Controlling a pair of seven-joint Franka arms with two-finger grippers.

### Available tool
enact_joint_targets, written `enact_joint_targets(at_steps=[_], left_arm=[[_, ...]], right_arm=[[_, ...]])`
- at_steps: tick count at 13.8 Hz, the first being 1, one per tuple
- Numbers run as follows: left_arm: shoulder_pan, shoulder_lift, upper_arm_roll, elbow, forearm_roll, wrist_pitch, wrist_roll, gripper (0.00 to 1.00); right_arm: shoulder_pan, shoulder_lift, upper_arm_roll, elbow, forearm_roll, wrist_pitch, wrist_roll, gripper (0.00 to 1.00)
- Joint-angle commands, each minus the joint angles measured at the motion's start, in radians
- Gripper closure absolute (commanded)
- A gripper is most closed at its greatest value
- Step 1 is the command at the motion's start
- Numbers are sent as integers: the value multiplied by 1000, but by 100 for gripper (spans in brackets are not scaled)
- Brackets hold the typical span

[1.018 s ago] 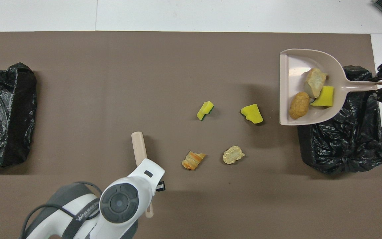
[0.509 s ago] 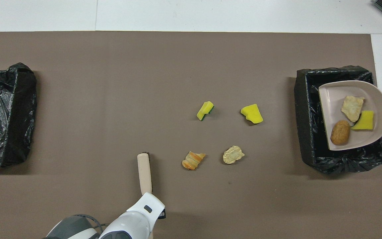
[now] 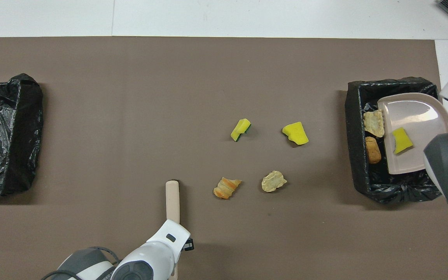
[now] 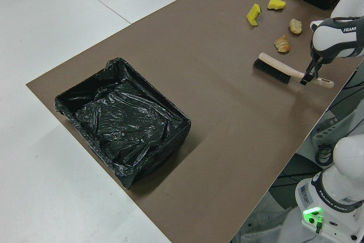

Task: Sweep and dump trash in bin
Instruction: 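Tip the dustpan with the right gripper to dump trash into the bin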

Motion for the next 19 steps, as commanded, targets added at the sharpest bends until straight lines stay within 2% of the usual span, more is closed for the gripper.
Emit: enact_joint_targets(at_steps=[1, 5, 8, 10, 11, 12, 15, 17, 19], left_arm=[[111, 32, 5, 149, -7, -164, 16, 0], [274, 102, 8, 288, -7, -200, 208, 0], [372, 199, 9, 416, 6, -223, 343, 0], [435, 262, 9, 527, 12, -286, 441, 0], [468, 300, 8, 594, 12, -329, 499, 0], [508, 336, 8, 648, 12, -343, 533, 0], [577, 379, 9, 722, 25, -372, 688, 0], [605, 423, 9, 837, 74, -452, 745, 0], [636, 426, 9, 916, 85, -528, 821, 0]], right_arm=[[43, -20, -2, 6, -125, -74, 23, 100], [91, -22, 8, 19, -278, -130, 59, 100], [108, -24, 11, 19, -306, -152, 72, 100], [126, -22, 11, 23, -318, -157, 78, 100], [129, -13, 12, 57, -318, -193, 110, 100], [152, -4, 15, 87, -299, -233, 125, 100], [154, -37, 14, 110, -187, -255, 145, 100], [149, -66, 15, 113, -124, -263, 171, 100], [151, -63, 15, 127, -52, -263, 252, 100]])
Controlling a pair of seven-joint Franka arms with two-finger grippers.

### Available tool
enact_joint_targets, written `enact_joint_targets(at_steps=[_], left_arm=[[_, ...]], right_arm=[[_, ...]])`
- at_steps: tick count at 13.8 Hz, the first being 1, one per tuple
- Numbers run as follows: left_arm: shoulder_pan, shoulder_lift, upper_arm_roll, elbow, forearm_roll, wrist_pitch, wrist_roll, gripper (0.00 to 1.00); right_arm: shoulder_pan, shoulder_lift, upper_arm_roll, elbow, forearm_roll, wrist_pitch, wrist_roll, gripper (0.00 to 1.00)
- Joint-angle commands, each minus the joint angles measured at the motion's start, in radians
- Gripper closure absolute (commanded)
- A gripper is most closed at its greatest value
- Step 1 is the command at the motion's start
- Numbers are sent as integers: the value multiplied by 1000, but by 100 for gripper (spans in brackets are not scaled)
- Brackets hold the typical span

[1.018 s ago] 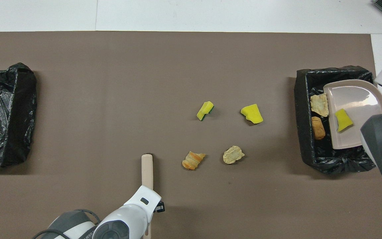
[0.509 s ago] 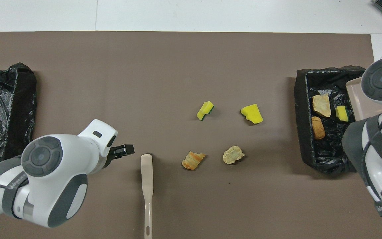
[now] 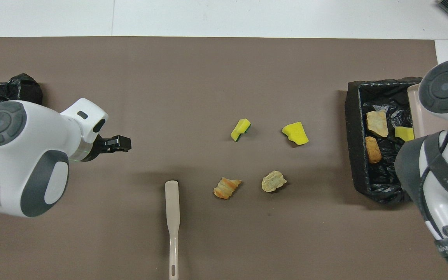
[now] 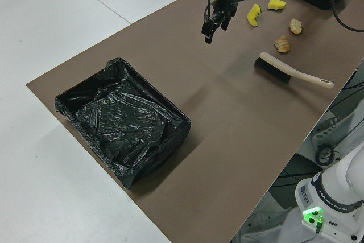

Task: Sweep and dump trash in bin
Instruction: 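Tip the dustpan with the right gripper to dump trash into the bin, then bring the empty dustpan back to the table center with the right gripper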

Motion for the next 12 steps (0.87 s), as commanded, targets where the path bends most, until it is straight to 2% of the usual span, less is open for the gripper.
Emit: enact_joint_targets(at_steps=[1, 5, 6, 9, 12], left_arm=[[45, 28, -11, 149, 25, -141, 94, 0], [45, 21, -8, 323, 71, -370, 138, 0], [43, 16, -6, 346, 68, -388, 154, 0], [103, -18, -6, 290, 21, -340, 199, 0], [125, -21, -5, 289, -14, -324, 196, 0]], right_arm=[[-1, 2, 6, 39, 71, -16, 117, 100], [10, 19, 9, 73, 250, -45, 285, 100], [10, 22, 15, 78, 287, -46, 334, 100], [11, 21, 51, 78, 397, -74, 627, 100], [36, 22, 63, 86, 488, -86, 790, 100]])
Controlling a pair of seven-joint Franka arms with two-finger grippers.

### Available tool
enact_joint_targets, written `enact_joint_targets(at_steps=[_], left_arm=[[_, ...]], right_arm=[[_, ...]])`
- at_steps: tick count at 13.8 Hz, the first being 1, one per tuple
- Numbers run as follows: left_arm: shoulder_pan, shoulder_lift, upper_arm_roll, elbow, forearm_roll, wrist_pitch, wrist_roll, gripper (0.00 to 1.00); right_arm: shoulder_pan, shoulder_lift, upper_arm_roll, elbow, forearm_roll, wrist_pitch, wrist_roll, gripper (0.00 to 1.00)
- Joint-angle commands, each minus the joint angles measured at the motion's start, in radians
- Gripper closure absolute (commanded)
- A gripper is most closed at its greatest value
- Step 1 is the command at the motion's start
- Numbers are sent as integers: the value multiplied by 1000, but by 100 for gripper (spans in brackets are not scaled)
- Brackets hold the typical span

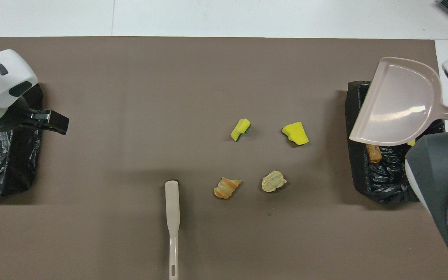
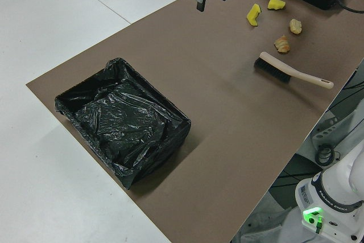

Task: Sweep and dump trash in bin
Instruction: 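Bring the empty dustpan back to the table center with the right gripper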

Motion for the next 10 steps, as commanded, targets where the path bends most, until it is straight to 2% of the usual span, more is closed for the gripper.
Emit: enact_joint_targets(at_steps=[1, 4, 8, 10], left_arm=[[9, -10, -10, -19, -15, 27, 19, 0], [15, -18, -10, -37, -15, 38, 28, 0], [17, -21, -10, -49, -15, 56, 25, 0], [17, -33, -10, -68, -15, 59, 27, 0]], right_arm=[[5, 13, 2, 38, 86, -31, 156, 100], [68, 68, 3, 81, 158, -17, 406, 100], [177, 194, 3, 213, 227, -16, 719, 100], [243, 283, 3, 277, 247, 18, 892, 100]])
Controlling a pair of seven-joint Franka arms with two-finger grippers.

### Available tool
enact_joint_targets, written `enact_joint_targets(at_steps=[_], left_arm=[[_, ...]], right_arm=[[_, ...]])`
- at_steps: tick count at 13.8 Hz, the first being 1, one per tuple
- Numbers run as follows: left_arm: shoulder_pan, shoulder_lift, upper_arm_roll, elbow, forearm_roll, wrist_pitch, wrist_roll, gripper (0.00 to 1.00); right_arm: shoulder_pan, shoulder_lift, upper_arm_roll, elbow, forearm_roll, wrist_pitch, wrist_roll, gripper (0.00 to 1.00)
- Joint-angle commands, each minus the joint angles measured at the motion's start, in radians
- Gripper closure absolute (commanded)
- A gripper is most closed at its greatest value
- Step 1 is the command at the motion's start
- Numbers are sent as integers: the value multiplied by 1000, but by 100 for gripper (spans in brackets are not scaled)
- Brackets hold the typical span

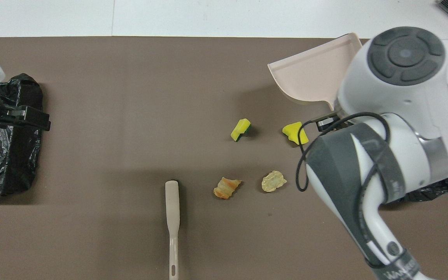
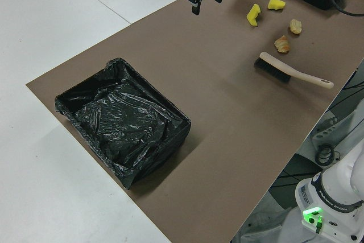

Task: Sweep and dump trash in bin
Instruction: 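Bring the empty dustpan back to the table center with the right gripper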

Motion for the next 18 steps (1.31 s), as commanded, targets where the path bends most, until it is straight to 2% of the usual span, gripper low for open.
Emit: enact_joint_targets(at_steps=[1, 3, 5, 7, 9, 10, 12, 13, 16, 18], left_arm=[[9, -34, -2, -49, -9, 30, 9, 0], [8, -33, -2, -48, -9, 30, 9, 0], [9, -30, -2, -43, -6, 30, 13, 0], [12, -33, -2, -49, -8, 32, 13, 0], [13, -31, -2, -52, -8, 32, 13, 0], [11, -33, -2, -60, -8, 35, 11, 0], [11, -33, -2, -63, -8, 41, 13, 0], [11, -33, -2, -67, -8, 41, 13, 0], [3, -34, -2, -74, -8, 42, 13, 0], [0, -34, -2, -75, -8, 47, 9, 0]], right_arm=[[69, 142, -3, 149, 51, 28, 187, 100], [88, 200, -4, 240, 149, 36, 272, 100], [117, 235, -6, 254, 162, 49, 313, 100], [177, 282, -6, 259, 162, 126, 418, 100], [215, 324, 0, 274, 168, 166, 433, 100], [256, 360, -3, 297, 168, 184, 441, 100], [323, 483, -10, 404, 168, 204, 487, 100], [341, 514, -6, 424, 168, 229, 499, 100], [390, 510, 0, 423, 172, 225, 518, 100], [436, 542, -12, 423, 174, 255, 547, 100]])
